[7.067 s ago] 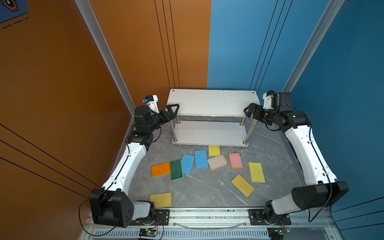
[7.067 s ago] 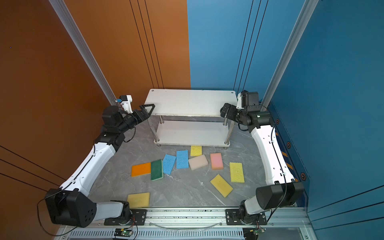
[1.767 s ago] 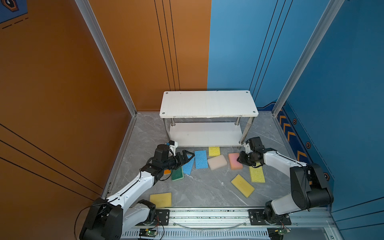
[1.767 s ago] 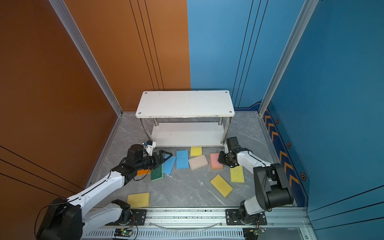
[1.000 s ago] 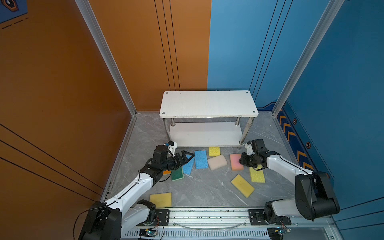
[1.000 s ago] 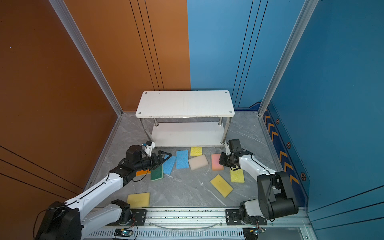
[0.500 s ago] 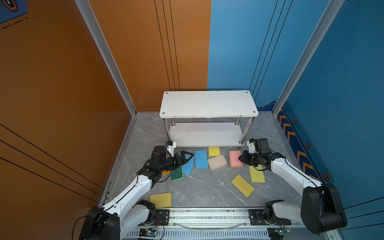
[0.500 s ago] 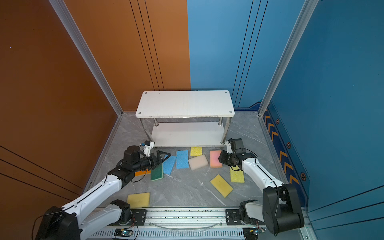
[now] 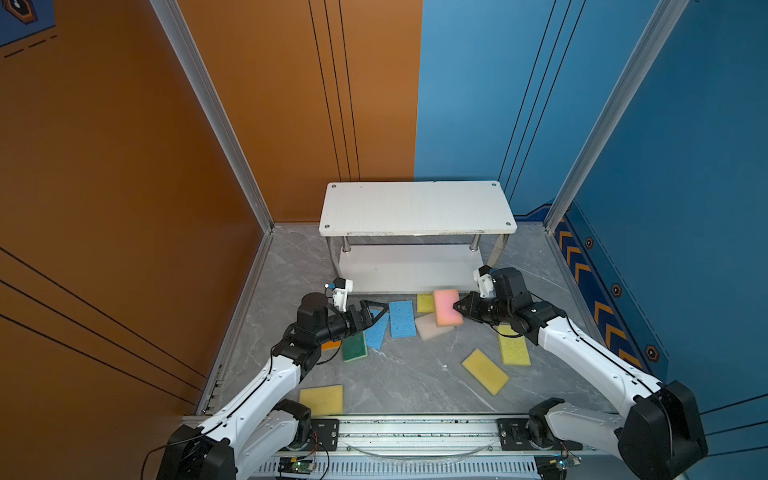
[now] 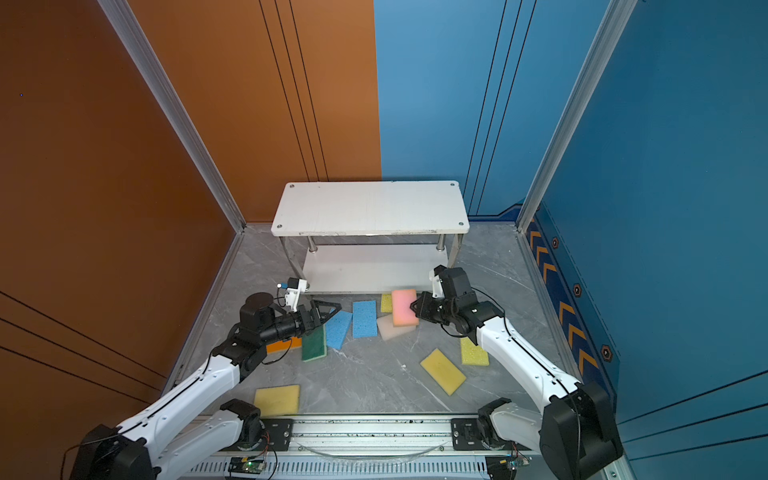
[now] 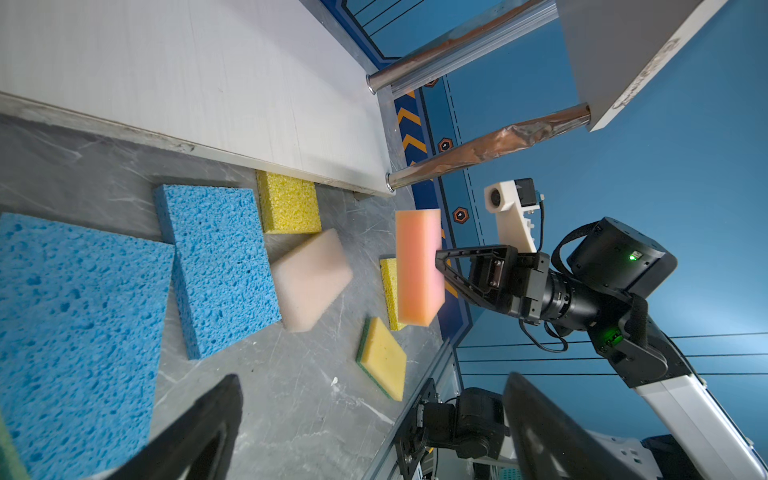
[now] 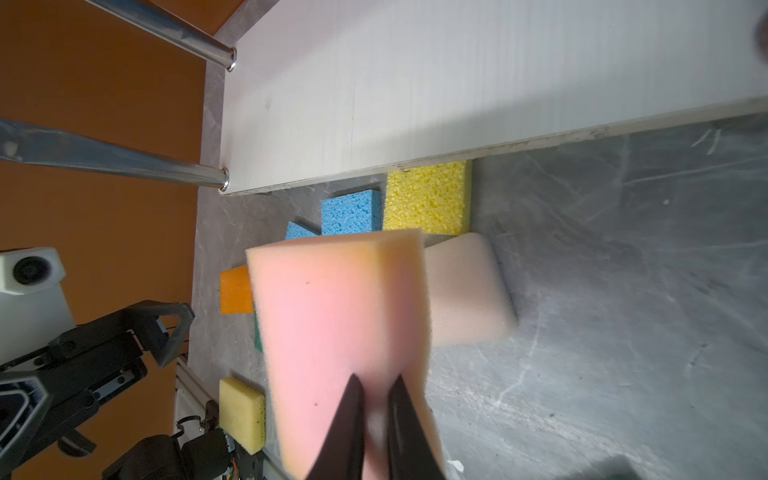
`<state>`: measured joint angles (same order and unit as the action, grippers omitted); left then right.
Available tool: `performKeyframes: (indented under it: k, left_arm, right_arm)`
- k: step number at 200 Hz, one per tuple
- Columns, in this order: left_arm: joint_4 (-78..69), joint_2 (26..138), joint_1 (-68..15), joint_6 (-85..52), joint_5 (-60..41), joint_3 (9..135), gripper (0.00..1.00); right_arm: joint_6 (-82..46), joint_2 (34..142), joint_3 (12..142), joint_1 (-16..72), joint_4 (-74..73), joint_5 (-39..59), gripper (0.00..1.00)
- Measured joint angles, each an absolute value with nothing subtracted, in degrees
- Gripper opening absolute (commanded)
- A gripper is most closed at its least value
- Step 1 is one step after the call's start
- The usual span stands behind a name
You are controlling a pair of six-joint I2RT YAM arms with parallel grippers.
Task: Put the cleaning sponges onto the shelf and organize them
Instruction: 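Grasp the pink sponge with the right gripper while the left gripper hovers, then lift the pink sponge with the right gripper toward the left gripper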
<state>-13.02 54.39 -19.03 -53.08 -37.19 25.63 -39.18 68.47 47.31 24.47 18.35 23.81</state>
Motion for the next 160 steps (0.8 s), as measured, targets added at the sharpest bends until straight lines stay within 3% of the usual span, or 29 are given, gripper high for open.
performKeyframes:
  k: [97, 140, 144, 160]
  left_arm:
    - [-21.23, 55.11, -21.02, -57.1, -38.68, 25.15, 0.98]
    - [-22.22, 56.31, -22.13, -57.47, -38.61, 25.15, 0.87]
    - [-22.28, 56.38, -22.2, -57.71, -38.63, 25.15, 0.82]
    - [-22.59, 56.55, -22.22, -57.82, -38.59, 25.15, 0.76]
  right_arm:
    - [-43.13, 77.01, 57.12, 37.52, 15.33, 27.11, 0.13]
    - [-43.59, 80.36, 60.14, 42.72, 14.31, 27.92, 0.13]
    - [-43.59, 80.58, 60.38, 43.05, 14.31, 28.01, 0.13]
    - [-43.59, 81.41, 61.06, 44.27, 13.89, 28.38, 0.13]
